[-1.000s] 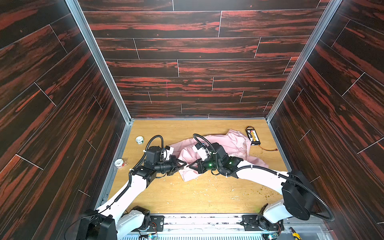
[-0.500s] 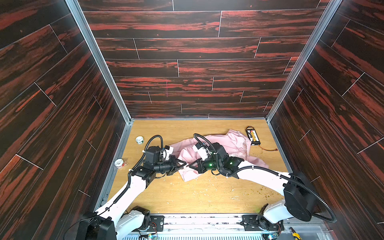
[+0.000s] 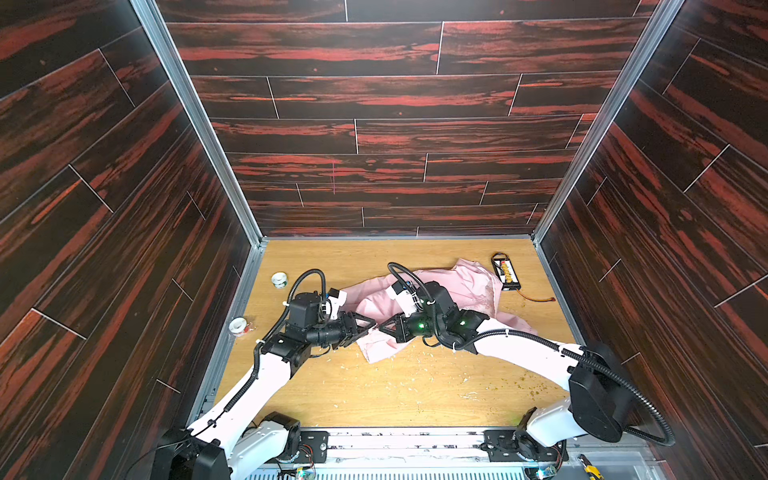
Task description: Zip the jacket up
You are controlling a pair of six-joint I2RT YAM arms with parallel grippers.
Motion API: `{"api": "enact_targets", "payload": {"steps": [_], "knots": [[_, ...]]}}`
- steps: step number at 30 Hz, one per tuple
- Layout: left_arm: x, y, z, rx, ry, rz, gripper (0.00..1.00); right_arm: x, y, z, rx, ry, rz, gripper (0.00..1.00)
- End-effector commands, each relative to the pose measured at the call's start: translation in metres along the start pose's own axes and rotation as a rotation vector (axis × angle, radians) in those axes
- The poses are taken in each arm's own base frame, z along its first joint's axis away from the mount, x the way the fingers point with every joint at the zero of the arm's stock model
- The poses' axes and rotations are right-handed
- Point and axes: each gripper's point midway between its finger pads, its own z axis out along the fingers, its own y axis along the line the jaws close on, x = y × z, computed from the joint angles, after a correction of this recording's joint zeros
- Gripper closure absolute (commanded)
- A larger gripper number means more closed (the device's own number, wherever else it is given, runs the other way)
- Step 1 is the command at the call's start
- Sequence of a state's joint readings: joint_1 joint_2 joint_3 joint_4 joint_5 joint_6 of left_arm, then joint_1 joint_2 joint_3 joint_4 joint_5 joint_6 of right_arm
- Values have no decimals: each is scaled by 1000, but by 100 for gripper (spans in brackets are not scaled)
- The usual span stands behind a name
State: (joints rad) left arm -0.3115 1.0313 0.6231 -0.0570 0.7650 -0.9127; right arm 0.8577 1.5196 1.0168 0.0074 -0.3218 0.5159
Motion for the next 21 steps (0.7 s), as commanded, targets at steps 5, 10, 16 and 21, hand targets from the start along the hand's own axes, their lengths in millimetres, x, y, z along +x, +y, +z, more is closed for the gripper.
{"api": "enact_targets", "payload": {"steps": [5, 10, 16, 21], "knots": [[1, -4, -8, -34, -55, 156, 52, -9, -2, 3, -5, 2, 33, 100], [4, -6, -12, -64, -73, 239, 52, -11, 2, 1, -46, 10, 53, 100], [12, 4, -5, -146, -50, 340, 52, -14, 6, -1, -68, 9, 54, 100], [9, 18, -2, -232, -59, 374, 55, -15, 7, -2, -75, 9, 54, 100]]}}
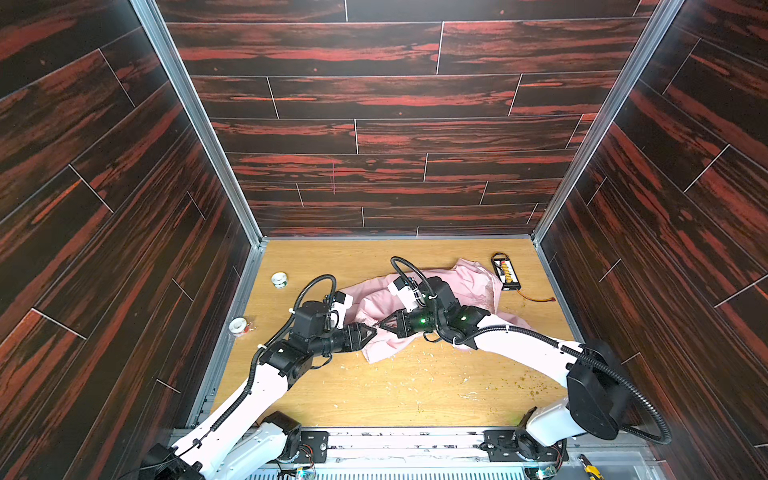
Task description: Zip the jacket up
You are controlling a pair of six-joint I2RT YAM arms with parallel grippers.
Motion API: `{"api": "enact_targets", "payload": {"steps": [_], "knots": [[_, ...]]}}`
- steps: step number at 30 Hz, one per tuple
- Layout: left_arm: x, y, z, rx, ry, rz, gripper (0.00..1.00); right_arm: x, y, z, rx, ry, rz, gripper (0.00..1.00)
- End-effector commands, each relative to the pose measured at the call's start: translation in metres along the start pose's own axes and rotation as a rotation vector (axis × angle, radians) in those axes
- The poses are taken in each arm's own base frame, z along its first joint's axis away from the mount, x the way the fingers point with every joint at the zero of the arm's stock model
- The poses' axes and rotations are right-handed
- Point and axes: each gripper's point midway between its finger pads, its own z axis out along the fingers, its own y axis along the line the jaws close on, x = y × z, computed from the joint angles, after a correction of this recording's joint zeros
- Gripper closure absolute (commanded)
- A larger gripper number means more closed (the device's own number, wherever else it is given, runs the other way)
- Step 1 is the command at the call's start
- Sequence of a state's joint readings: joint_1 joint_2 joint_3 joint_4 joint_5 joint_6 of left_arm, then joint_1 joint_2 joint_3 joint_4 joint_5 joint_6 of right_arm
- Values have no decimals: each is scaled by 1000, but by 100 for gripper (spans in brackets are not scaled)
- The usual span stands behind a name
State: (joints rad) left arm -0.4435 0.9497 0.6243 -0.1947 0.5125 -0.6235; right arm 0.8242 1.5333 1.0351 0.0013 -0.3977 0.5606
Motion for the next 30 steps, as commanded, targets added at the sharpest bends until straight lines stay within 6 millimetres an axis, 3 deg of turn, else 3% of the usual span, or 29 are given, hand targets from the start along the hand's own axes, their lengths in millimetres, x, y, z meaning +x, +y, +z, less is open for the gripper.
{"api": "enact_targets", "payload": {"steps": [1, 12, 21, 27, 30], "knots": [[-6, 9, 0, -73, -20, 67, 56, -9, 8, 1, -31, -7, -9, 100], [-14, 10, -12, -142, -120, 208, 56, -8, 9, 3, -56, 5, 1, 100], [-13, 8, -5, -154, -145, 293, 50, -8, 12, 0, -70, 8, 1, 100], [-15, 6, 3, -153, -135, 325, 52, -9, 14, 2, -81, 12, 1, 100], [-15, 3, 4, -142, -129, 327, 58, -9, 15, 2, -81, 14, 2, 100]]}}
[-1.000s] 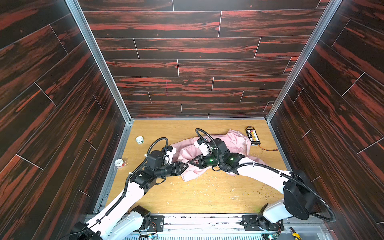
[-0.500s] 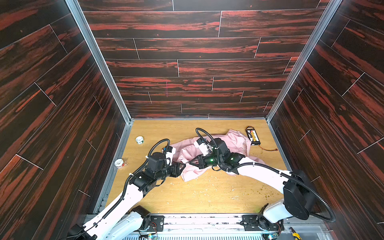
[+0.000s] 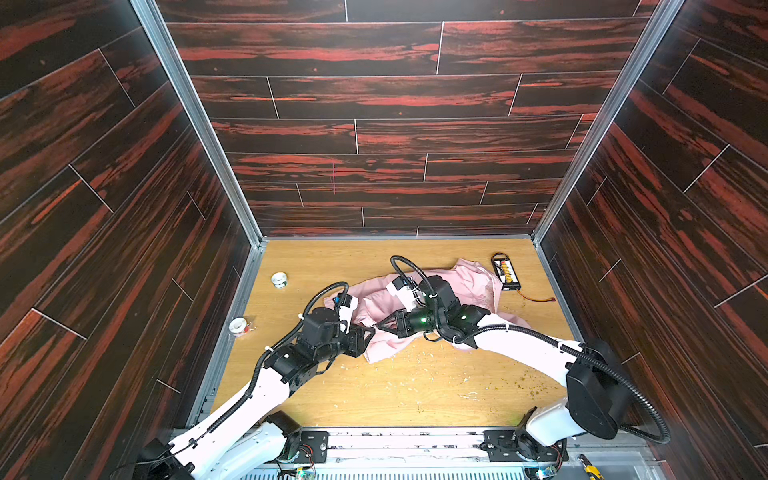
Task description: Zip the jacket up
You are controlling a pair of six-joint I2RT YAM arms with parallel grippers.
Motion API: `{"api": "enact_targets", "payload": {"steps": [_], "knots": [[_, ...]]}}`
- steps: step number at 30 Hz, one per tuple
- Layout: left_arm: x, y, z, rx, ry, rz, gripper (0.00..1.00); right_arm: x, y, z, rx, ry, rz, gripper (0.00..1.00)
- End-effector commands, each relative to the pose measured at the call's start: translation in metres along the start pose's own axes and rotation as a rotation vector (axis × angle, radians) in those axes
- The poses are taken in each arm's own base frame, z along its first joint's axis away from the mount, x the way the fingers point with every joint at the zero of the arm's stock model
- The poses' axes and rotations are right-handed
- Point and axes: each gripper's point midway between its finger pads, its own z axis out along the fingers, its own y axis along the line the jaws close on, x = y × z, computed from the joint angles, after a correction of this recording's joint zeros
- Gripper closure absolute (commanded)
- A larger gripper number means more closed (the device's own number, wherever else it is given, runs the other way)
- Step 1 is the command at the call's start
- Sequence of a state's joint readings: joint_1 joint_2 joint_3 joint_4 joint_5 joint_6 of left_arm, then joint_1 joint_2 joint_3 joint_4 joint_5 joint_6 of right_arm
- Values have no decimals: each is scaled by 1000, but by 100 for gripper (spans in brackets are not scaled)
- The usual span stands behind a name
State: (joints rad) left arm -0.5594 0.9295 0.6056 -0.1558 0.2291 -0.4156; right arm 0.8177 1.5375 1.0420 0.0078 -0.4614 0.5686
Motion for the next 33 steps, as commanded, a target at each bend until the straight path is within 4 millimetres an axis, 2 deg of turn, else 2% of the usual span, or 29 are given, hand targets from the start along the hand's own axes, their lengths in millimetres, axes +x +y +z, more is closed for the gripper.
{"api": "enact_targets", "payload": {"steps": [1, 6, 10, 20, 28, 29, 31, 33], "knots": [[-7, -5, -1, 15, -24, 43, 62, -11, 6, 2, -25, -10, -6, 100], [1, -4, -1, 11, 14, 22, 86, -10, 0, 1, -7, -15, 3, 100], [6, -2, -3, 3, 33, 2, 99, -10, -5, -2, 1, -23, 12, 100], [1, 0, -18, -18, -23, -2, 100, -3, -41, -12, 98, -60, 68, 100], [-1, -5, -15, 13, -32, -31, 100, -5, -28, -13, 44, -55, 53, 100], [-1, -6, -14, 20, -30, -40, 91, -5, -26, -13, 36, -52, 51, 100], [-2, -7, -11, 24, -26, -57, 66, -5, -23, -13, 28, -51, 49, 100], [-5, -10, -9, 42, -34, -67, 56, -6, -20, -14, 20, -50, 48, 100]]}}
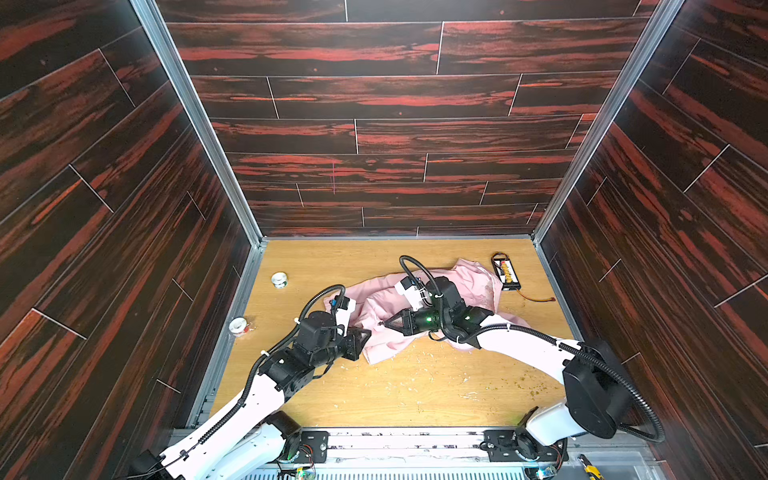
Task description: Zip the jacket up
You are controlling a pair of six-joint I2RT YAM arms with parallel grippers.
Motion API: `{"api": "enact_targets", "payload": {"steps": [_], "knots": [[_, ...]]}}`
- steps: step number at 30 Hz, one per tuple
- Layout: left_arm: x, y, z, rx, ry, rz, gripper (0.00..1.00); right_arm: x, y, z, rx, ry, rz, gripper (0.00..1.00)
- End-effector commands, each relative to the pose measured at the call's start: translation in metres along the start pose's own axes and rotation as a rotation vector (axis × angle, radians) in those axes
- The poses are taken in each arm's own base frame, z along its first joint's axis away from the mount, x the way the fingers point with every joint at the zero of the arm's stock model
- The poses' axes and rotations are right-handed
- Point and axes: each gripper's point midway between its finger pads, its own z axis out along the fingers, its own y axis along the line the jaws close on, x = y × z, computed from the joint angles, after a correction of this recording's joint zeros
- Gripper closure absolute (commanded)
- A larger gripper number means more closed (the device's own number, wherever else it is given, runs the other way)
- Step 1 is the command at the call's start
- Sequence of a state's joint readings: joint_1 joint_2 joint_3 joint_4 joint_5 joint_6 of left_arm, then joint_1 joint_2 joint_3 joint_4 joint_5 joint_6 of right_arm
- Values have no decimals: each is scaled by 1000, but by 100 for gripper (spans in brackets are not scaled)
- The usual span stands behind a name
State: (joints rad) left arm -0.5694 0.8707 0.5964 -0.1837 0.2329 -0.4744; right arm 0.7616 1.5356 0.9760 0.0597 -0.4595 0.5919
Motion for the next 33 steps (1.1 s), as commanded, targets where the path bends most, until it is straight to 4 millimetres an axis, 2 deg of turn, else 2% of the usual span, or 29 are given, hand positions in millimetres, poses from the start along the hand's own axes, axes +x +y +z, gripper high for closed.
{"api": "enact_targets", "payload": {"steps": [1, 5, 10, 17, 22, 27, 33], "knots": [[-8, -5, 3, 31, -30, -24, 53, -5, 11, -7, -21, -16, -9, 100], [-16, -9, 8, 54, -60, -39, 50, -5, 13, -8, -27, -16, -12, 100], [-19, -8, 15, 56, -59, -56, 53, -4, 14, -8, -30, -15, -12, 100], [-17, -11, 17, 73, -42, -76, 84, -3, 11, -9, -20, -16, -13, 100], [-15, -10, 14, 71, -47, -85, 100, -3, 8, -10, 5, -17, -13, 100], [-15, -9, 10, 57, -50, -90, 100, -1, 9, -12, 6, -13, -20, 100], [-18, -8, 8, 49, -56, -105, 100, -2, 1, -15, 66, -20, -16, 100]]}}
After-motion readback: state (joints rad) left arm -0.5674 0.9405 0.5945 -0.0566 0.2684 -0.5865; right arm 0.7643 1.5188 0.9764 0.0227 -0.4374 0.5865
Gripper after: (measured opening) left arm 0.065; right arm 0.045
